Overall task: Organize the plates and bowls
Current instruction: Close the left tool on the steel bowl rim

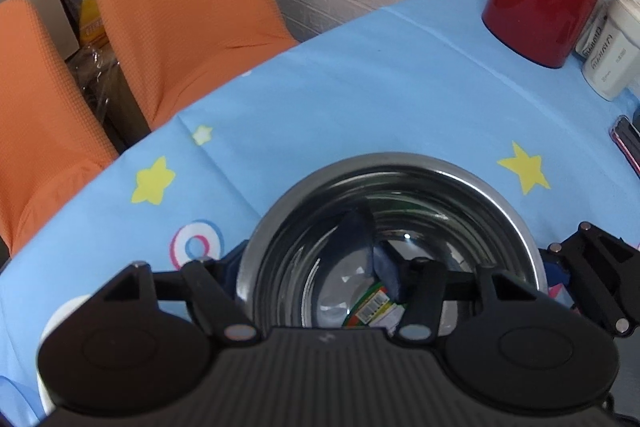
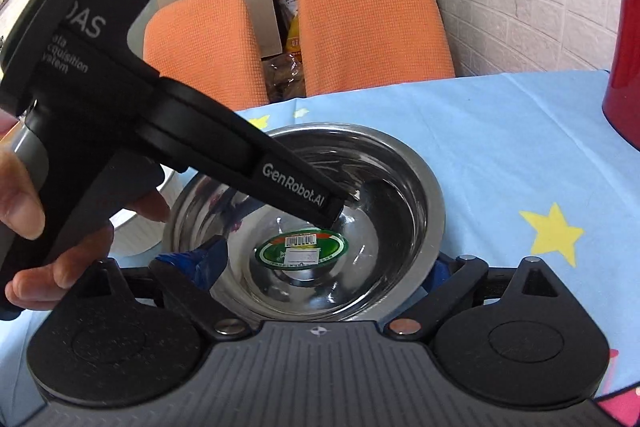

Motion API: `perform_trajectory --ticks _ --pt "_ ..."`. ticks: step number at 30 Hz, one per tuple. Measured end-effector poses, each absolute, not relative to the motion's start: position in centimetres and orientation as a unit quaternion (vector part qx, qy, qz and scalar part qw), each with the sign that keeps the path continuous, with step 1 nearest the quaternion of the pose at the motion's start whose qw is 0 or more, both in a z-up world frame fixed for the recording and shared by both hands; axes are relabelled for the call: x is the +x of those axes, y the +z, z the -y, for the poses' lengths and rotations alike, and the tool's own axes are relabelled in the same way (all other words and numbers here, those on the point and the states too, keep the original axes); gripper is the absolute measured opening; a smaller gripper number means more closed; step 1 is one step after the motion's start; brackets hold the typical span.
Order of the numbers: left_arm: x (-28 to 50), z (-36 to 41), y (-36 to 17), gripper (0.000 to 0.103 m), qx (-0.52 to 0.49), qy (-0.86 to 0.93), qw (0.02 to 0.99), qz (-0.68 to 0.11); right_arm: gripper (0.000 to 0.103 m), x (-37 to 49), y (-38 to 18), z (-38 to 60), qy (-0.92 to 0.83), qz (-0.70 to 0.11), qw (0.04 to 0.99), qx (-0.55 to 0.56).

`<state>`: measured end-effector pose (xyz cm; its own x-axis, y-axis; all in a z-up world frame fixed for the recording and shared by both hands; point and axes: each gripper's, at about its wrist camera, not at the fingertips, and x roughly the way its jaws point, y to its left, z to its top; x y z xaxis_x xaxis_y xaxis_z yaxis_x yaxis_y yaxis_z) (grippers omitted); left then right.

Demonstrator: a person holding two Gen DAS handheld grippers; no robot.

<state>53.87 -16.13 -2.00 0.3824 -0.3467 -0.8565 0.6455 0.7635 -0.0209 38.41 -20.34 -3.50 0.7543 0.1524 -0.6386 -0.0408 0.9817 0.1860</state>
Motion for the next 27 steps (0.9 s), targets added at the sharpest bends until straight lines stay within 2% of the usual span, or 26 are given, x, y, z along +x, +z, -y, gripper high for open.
perform_trajectory --ticks 11,19,27 --pt "48.5 15.0 0.7 0.056 0.146 -0.311 0.822 -0.454 0.085 33.9 -0.7 20.2 0.042 -0.330 0.940 0.080" --pt "39.6 11.3 1.8 0.056 0.117 -0.291 0.832 -0.457 0.086 26.2 0.6 18.0 0.052 -0.308 0.947 0.081" --pt "31.0 6.8 1.0 0.056 0.092 -0.270 0.846 -0.449 0.086 19.0 -0.4 15.1 0.075 -0.320 0.939 0.104"
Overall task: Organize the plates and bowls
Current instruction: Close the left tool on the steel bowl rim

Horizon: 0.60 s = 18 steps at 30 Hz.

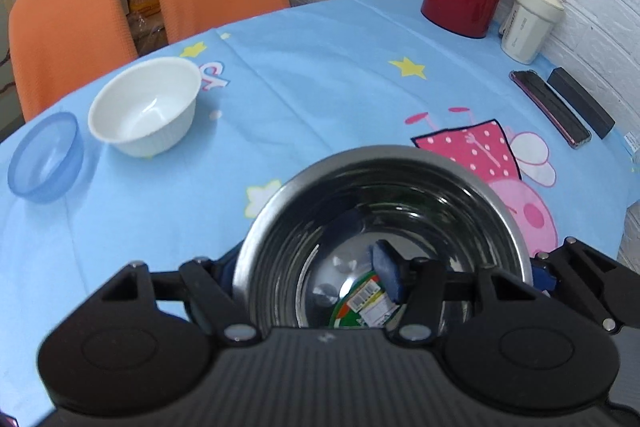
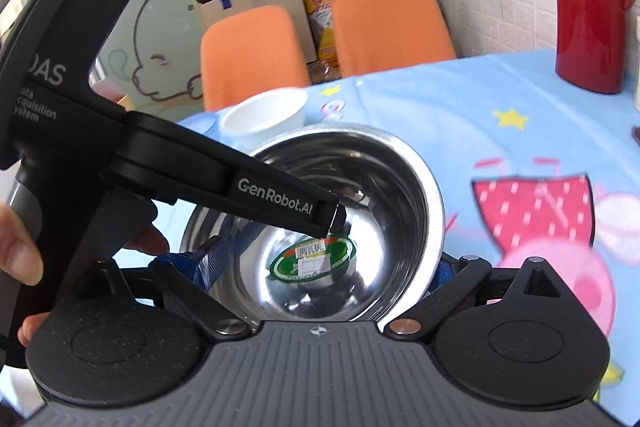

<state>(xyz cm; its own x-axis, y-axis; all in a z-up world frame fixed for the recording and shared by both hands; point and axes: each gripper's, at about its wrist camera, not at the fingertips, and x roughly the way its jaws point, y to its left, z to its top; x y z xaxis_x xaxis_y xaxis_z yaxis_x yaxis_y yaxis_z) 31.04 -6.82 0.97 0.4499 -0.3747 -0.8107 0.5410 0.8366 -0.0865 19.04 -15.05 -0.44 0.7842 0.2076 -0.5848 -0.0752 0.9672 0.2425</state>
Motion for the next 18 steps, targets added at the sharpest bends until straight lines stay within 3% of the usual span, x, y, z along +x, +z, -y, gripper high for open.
perform_trajectory --ticks 14,18 --pt "27.7 4.3 -1.7 0.056 0.088 -0.251 0.844 -0.465 0.086 16.3 -2.4 12.7 0.096 -0.348 0.928 0.093" --pt "28.2 4.5 -2.4 0.063 0.093 -0.248 0.844 -0.466 0.085 16.3 -3.7 13.0 0.103 -0.364 0.918 0.114"
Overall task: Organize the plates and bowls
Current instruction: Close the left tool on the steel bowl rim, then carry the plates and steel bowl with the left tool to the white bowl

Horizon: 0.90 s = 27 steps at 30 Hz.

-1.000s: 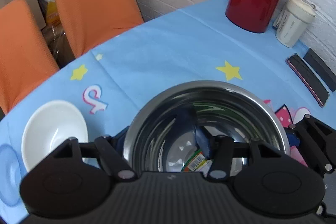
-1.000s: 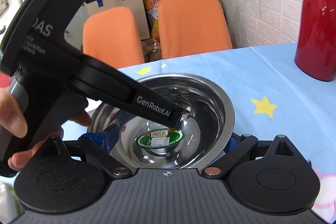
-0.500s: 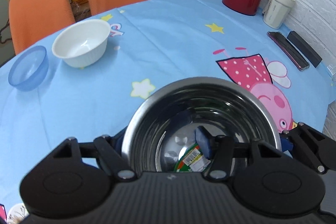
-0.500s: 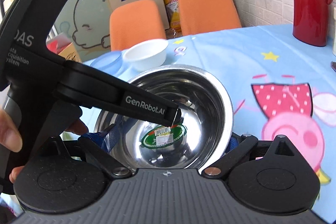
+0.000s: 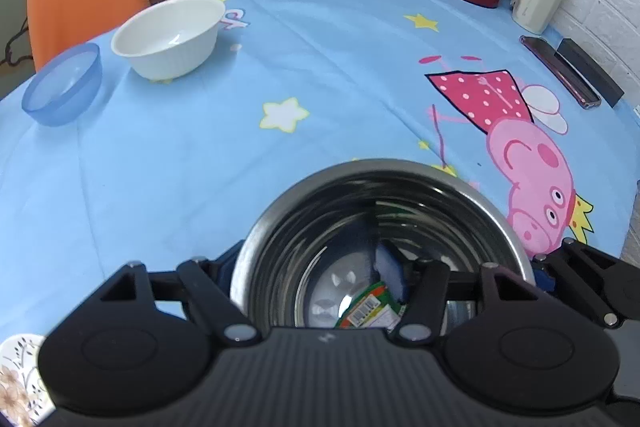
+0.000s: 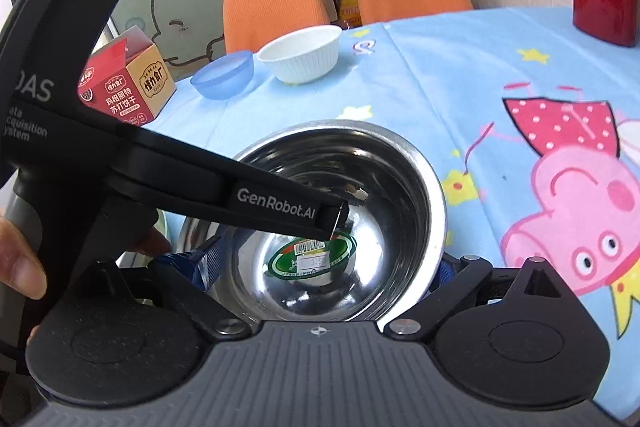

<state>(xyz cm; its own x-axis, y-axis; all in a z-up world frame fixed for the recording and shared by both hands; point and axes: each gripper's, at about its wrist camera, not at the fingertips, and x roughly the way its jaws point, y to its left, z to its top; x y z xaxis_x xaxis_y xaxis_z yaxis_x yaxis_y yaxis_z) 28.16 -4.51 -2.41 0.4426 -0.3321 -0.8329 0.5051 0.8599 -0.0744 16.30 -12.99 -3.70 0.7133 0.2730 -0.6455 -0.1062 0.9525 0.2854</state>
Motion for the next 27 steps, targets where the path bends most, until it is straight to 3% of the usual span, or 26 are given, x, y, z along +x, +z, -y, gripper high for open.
perform_trajectory --ticks 1,4,13,27 --pt "28.2 4.5 -2.4 0.069 0.092 -0.243 0.845 -0.467 0.085 16.4 -3.9 13.1 0.105 -0.369 0.916 0.116" --pt "27.8 3.5 -0.8 0.073 0.085 -0.232 0.862 -0.442 0.085 15.9 -3.7 14.0 0.100 -0.367 0.918 0.114" --pt "21.9 -0.9 5.5 0.073 0.036 -0.165 0.932 -0.322 0.085 11.5 -1.0 17.0 0.011 -0.292 0.953 0.083" --pt "20.9 -4.0 5.2 0.074 0.029 -0.160 0.932 -0.325 0.086 12.1 0.5 15.0 0.032 -0.290 0.956 0.041"
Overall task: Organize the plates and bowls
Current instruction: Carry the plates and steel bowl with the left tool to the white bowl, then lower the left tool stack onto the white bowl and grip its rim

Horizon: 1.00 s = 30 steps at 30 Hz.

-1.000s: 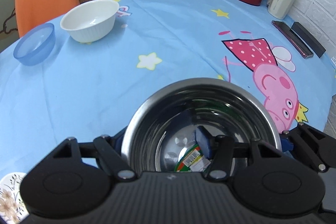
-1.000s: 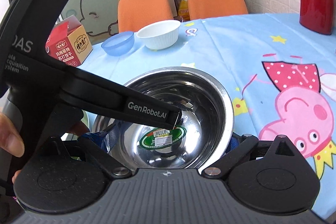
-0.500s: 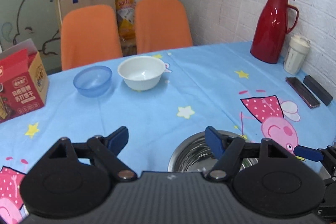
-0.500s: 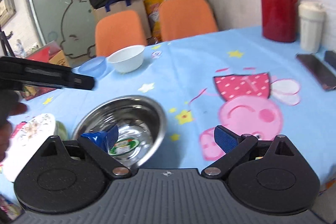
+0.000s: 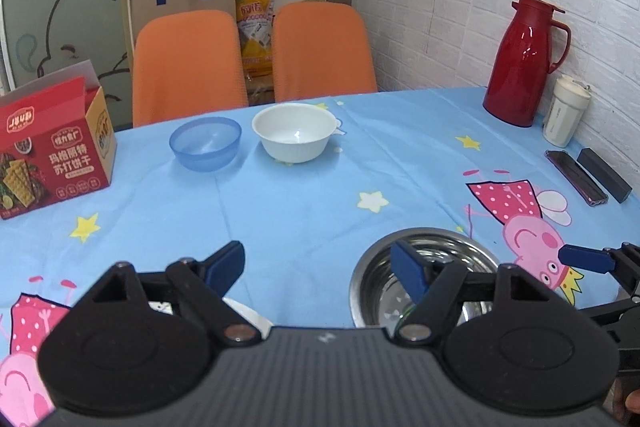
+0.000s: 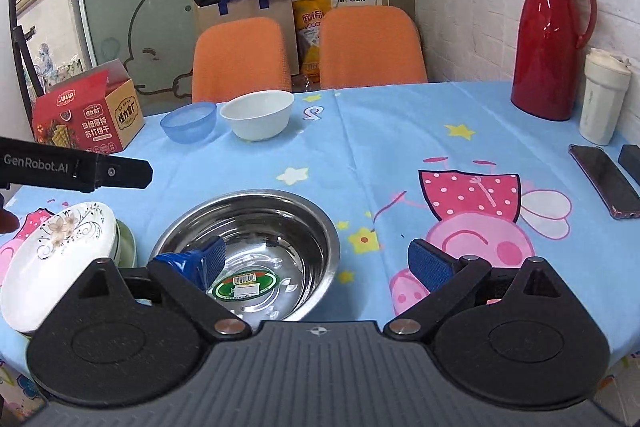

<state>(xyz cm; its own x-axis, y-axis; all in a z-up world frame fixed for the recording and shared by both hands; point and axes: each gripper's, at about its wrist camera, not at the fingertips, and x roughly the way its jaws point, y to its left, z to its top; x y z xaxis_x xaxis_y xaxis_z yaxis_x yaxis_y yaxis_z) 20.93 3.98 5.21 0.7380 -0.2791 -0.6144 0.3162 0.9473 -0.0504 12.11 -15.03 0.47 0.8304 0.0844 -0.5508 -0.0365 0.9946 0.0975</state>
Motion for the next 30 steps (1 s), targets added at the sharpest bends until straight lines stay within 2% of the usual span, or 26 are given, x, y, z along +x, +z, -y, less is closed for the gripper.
perform_trajectory --ticks 9,17,25,30 --pt "27.5 -7.9 6.1 0.074 0.026 -0.148 0.930 -0.334 0.086 17.6 2.1 14.1 0.073 -0.289 0.954 0.007" --pt "39.0 -7.8 7.2 0.074 0.043 -0.149 0.929 -0.337 0.086 27.9 3.8 13.8 0.120 -0.312 0.942 -0.015" --pt "52.2 -4.4 4.6 0.074 0.022 -0.217 0.890 -0.401 0.086 37.9 0.7 12.3 0.152 -0.381 0.911 -0.034" --pt "55.0 -1.5 1.5 0.074 0.075 -0.223 0.875 -0.423 0.085 40.6 -2.0 11.3 0.175 -0.405 0.897 -0.028"
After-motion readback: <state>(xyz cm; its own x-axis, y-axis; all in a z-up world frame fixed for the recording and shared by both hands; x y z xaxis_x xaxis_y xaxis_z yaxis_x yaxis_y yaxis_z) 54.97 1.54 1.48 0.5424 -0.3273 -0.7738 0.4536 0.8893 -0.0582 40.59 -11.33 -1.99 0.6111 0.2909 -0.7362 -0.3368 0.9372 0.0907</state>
